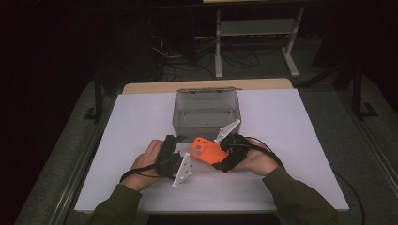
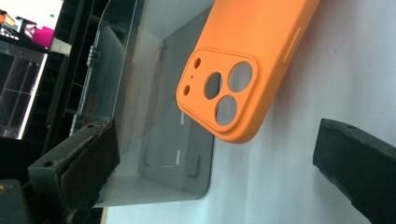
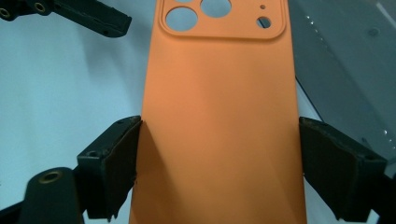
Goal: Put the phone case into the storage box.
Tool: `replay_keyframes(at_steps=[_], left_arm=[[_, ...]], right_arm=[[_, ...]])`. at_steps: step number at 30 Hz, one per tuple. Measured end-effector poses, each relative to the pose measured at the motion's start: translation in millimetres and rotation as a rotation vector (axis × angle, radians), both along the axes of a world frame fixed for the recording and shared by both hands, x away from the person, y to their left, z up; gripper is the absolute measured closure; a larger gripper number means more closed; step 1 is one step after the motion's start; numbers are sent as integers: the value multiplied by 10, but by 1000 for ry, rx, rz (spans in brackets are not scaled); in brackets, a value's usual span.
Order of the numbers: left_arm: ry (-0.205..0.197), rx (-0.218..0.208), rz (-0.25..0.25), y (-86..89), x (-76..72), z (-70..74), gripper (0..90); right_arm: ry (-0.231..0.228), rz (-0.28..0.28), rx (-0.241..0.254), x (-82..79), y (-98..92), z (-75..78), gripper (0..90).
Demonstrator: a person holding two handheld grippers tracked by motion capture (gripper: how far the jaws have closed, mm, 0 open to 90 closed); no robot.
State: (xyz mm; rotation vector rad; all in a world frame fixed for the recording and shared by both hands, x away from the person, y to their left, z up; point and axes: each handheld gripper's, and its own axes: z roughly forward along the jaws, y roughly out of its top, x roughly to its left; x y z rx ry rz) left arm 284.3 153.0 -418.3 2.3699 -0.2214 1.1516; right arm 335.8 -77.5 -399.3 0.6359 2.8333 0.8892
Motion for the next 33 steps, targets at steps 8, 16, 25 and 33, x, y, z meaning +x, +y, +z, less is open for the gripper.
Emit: replay_keyframes(at_steps=[8,16,25,33], left_arm=[[-25,16,-11,-16,-21,-10,0],[-46,24,-22,-58,-57,-32,0],[-71,30,-28,-114,-85,-57,0],[-96,35,-20,-148,-100,-68,0]], right_arm=[[-1,2,-3,3,-3,0,157],[5,0,-1,4,-11,26,157],[3,7,-3,9,20,69,156],[6,20,-4,19,88,109,156]])
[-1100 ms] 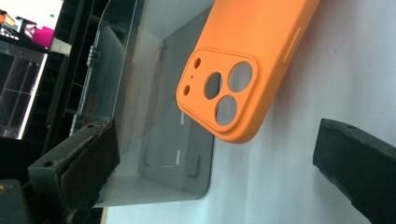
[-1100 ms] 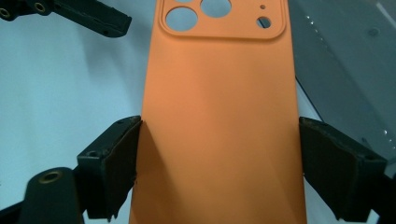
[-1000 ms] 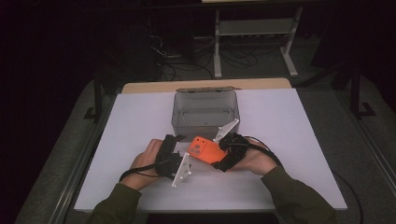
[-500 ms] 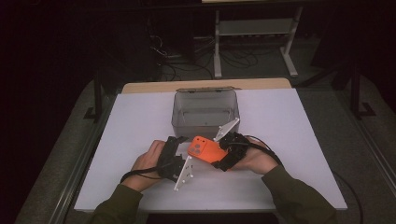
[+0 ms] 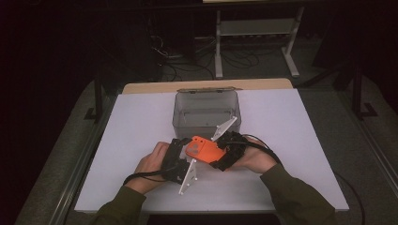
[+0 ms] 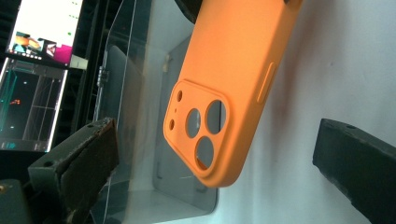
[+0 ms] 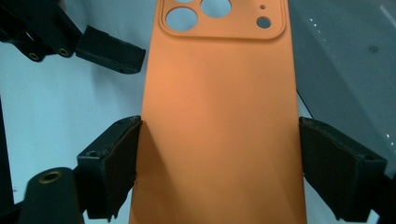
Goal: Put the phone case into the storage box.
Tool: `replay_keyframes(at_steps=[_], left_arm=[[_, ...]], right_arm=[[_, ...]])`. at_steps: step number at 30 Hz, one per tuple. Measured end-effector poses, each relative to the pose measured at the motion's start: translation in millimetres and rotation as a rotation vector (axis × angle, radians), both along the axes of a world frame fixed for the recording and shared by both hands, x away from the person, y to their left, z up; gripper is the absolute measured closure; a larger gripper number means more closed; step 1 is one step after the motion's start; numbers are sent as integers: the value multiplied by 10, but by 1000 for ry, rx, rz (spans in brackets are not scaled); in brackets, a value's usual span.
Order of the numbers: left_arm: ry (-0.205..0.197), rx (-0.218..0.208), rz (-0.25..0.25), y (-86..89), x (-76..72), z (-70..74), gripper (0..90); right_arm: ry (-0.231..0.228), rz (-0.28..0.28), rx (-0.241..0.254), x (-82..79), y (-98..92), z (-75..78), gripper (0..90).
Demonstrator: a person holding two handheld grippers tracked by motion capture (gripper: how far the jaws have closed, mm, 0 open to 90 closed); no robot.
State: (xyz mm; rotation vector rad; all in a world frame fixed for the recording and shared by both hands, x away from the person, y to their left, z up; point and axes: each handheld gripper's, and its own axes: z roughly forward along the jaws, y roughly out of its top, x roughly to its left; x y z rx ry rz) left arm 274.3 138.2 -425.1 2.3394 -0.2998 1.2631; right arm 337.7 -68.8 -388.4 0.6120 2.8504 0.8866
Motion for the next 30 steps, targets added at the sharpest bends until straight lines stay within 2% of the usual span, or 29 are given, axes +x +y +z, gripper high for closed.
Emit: replay_keyframes(at_steps=[5,15,20,30], left_arm=[[-15,-12,4,-9,-7,-1,0],[-77,-1,15,-46,-25,-42,1],[-105,7,15,-72,-31,-80,1],[-128,2,21,-96,-33,-113,1]], right_arm=[[2,4,3,10,37,11,156],[15,5,0,9,57,-13,156],[7,14,-4,20,55,-17,156],[4,9,-1,22,53,-12,156]])
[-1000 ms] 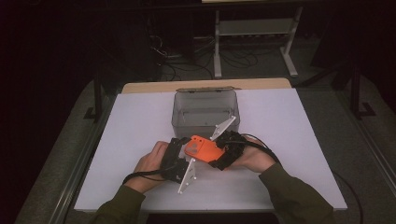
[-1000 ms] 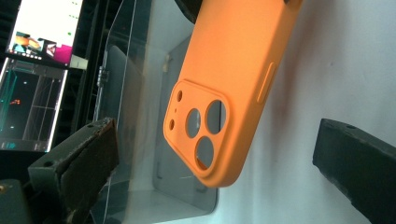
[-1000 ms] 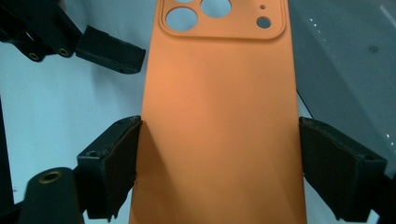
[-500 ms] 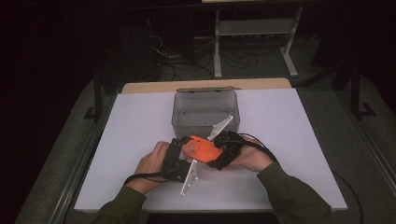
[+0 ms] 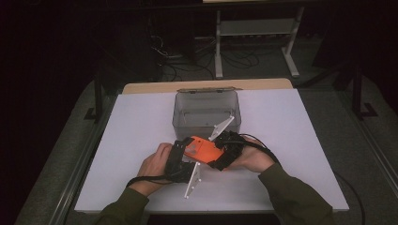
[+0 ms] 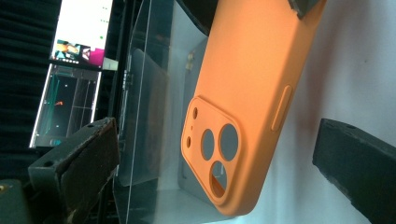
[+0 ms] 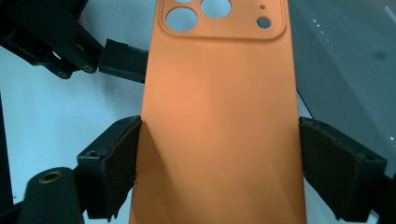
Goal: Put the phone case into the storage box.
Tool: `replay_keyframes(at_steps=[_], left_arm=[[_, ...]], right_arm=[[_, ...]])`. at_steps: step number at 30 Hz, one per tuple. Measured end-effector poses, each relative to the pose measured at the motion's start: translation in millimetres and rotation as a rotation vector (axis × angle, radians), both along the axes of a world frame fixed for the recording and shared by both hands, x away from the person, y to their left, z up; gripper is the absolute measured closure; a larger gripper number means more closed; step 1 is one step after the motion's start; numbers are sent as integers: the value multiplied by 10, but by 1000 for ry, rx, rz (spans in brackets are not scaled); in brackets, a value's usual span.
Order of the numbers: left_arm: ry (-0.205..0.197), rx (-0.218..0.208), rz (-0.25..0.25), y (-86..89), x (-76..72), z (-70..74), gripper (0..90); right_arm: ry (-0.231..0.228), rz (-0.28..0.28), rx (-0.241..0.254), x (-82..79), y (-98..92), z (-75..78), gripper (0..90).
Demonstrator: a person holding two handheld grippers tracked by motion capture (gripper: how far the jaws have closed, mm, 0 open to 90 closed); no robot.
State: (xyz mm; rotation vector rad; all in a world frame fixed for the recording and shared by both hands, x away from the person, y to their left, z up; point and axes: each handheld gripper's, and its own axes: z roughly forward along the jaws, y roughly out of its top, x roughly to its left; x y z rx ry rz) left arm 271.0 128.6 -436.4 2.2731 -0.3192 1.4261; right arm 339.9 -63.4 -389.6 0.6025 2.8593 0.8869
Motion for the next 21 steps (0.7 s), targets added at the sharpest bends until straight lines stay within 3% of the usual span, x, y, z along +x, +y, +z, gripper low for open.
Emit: replay_keyframes(at_steps=[11,21], left_arm=[[-29,9,5,-19,-8,-26,5],[-81,22,-13,-34,-31,-47,67]], right_arm=[[3,-5,3,-2,5,6,156],[0,-3,8,-2,11,20,156]])
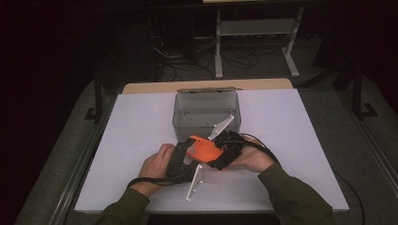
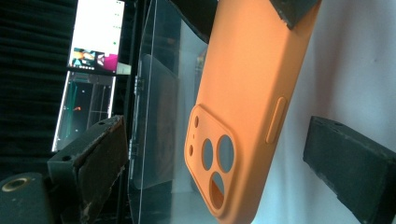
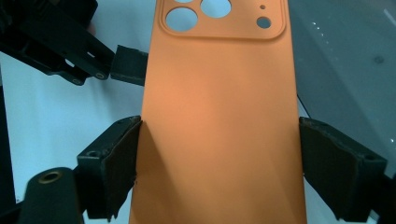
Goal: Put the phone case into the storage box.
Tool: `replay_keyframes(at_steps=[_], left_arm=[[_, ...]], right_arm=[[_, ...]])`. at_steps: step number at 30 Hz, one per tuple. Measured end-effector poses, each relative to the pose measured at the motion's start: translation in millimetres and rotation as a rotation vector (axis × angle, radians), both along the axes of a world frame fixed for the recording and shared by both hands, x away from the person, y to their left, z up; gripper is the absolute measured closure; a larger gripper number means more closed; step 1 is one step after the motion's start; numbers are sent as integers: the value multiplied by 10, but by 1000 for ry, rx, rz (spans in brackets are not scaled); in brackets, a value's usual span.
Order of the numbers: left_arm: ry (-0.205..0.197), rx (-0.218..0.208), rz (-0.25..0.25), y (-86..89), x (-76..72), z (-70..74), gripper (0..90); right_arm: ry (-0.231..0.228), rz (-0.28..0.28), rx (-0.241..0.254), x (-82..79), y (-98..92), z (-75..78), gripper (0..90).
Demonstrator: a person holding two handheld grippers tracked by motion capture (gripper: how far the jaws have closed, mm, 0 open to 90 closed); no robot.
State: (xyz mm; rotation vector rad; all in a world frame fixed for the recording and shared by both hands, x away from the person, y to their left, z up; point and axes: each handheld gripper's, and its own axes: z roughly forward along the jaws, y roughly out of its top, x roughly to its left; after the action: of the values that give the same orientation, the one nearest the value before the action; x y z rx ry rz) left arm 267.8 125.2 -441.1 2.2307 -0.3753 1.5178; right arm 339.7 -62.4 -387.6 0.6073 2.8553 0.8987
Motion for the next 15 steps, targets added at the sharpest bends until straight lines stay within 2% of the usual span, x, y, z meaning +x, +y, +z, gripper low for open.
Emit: replay_keyframes(at_steps=[15], left_arm=[[-50,5,-21,1,-42,-21,173]], right_arm=[[-5,5,9,-1,62,84,156]])
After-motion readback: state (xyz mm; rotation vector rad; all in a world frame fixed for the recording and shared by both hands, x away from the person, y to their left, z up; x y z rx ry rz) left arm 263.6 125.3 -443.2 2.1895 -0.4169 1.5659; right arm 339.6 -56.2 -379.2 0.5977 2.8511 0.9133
